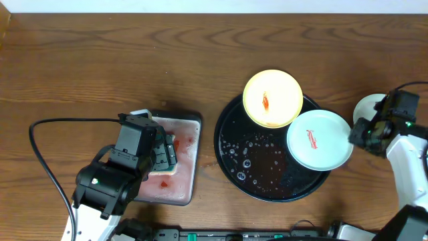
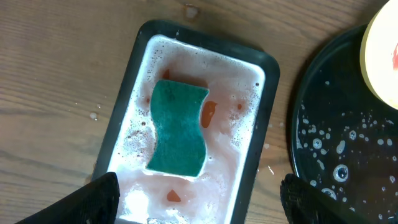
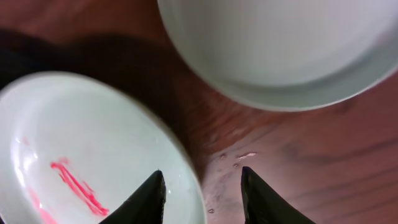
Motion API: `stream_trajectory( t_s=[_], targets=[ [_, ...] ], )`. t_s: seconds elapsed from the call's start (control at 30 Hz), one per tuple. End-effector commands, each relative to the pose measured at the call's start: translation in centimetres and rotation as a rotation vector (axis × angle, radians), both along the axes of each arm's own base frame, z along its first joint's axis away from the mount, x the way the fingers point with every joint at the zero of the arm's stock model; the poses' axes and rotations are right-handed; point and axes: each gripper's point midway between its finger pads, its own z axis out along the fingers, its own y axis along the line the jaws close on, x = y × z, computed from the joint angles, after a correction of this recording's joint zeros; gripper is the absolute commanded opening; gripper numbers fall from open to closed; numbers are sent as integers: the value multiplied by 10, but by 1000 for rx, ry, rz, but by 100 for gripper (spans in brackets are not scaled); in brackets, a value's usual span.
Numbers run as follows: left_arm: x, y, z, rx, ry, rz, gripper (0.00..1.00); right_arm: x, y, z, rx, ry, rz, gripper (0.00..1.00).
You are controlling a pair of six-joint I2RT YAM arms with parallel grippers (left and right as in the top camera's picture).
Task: Clean dirty plates on tray and stack at the side
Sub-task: 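Set the green plate down on the table right of the tray, then grip the other green plate with right gripper and slide it to tray center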
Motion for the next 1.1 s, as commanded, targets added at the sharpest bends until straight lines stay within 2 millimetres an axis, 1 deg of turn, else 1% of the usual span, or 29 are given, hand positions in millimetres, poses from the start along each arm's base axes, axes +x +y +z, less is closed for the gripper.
stream_trajectory(
  t_s=[0.0, 0.07, 0.13, 0.17, 0.23, 0.27, 0.33, 0.4, 0.47, 0.5, 0.53, 0.6, 0.7, 0.77, 0.83, 0.9, 1.07],
  targets=[
    [2, 0, 5, 0, -11, -5, 83, -4, 18, -12, 71, 10, 55, 37],
    [2, 0, 5, 0, -11, -5, 83, -10, 13, -16, 39, 36, 44, 31],
    [2, 0, 5, 0, -11, -5, 83, -20, 3, -22, -17, 77, 10, 23],
    [2, 0, 5, 0, -11, -5, 83, -26, -2, -26, -41, 100, -21, 16],
    [2, 0, 5, 0, -11, -5, 83, -33, -3, -32, -49, 118, -56, 4],
    [2, 0, 5, 0, -11, -5, 83, -35, -1, -34, -37, 121, -60, 1],
    [2, 0, 5, 0, -11, -5, 83, -32, 6, -31, 3, 107, -45, 1],
    [2, 0, 5, 0, -11, -5, 83, -27, 12, -21, 30, 80, -11, 1],
    [2, 0, 5, 0, -11, -5, 83, -27, 14, -6, 36, 67, -9, 1],
    [2, 0, 5, 0, -11, -5, 83, -30, 16, 8, 37, 55, -8, 1],
    [2, 0, 5, 0, -11, -5, 83, -31, 21, 18, 54, 34, 7, 1],
    [2, 0, 5, 0, -11, -5, 83, -29, 35, 35, 97, -26, 83, 1],
    [2, 0, 5, 0, -11, -5, 83, -26, 64, 59, 180, -139, 205, 1],
    [2, 0, 5, 0, -11, -5, 83, -27, 78, 67, 208, -172, 254, 1],
    [2, 0, 5, 0, -11, -5, 83, -32, 88, 66, 223, -154, 284, 1],
    [2, 0, 5, 0, -11, -5, 83, -41, 102, 56, 246, -104, 316, 1],
    [2, 0, 5, 0, -11, -5, 83, -53, 126, 19, 298, -24, 315, 1]
  ],
)
